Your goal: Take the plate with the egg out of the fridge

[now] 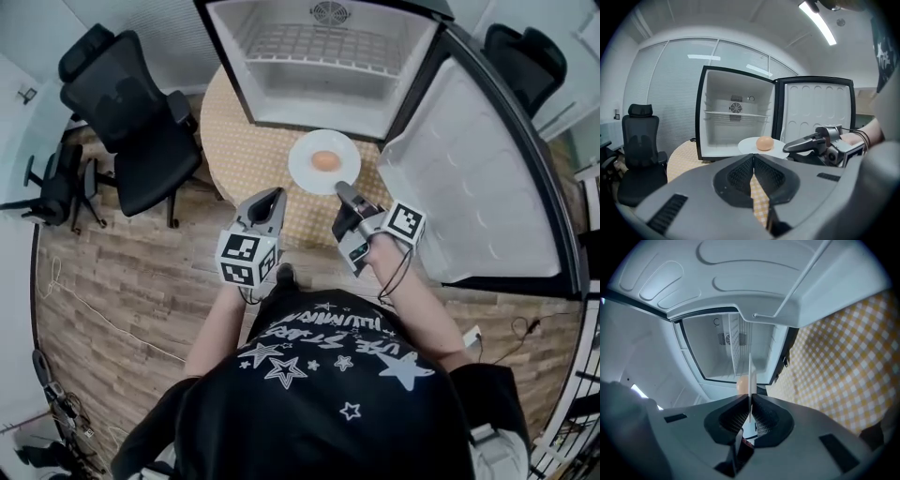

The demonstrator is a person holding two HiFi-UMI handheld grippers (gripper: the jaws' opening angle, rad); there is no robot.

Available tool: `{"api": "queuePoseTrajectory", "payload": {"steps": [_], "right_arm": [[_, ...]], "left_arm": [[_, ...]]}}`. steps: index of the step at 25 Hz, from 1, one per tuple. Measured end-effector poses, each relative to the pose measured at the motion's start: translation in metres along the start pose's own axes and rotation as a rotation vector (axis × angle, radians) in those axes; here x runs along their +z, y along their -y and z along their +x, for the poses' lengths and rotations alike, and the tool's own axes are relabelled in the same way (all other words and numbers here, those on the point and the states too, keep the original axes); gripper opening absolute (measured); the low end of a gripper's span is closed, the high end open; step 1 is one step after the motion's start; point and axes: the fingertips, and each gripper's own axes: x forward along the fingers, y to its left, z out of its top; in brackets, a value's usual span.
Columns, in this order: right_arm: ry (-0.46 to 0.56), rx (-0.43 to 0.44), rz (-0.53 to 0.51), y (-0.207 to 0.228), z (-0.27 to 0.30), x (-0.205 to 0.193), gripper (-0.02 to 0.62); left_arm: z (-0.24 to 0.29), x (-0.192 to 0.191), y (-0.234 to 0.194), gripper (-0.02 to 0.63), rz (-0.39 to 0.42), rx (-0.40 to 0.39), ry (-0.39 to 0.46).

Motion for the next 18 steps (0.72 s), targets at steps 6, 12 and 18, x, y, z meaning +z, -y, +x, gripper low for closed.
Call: {"api": "queuePoseTrajectory", "payload": {"steps": [6, 12, 18], "right_arm": [[-0.109, 0.008, -0.011, 0.002, -0.035, -0.014, 0.038], [-0.221, 0.029, -0.003, -0.001, -0.049, -0.027, 0.038], [-0.333, 0.040, -0.005, -0.006, -0.080, -0.044, 0.038]], "left_arm": [[-0.028, -0.011, 0.034, 0.009, 0.007, 0.108, 0.014], [-0.047, -0.025, 0.055, 0.009, -0.036, 0.206, 0.007], [-0.074, -0.038, 0.090, 0.009, -0.077, 0.297, 0.001]]}}
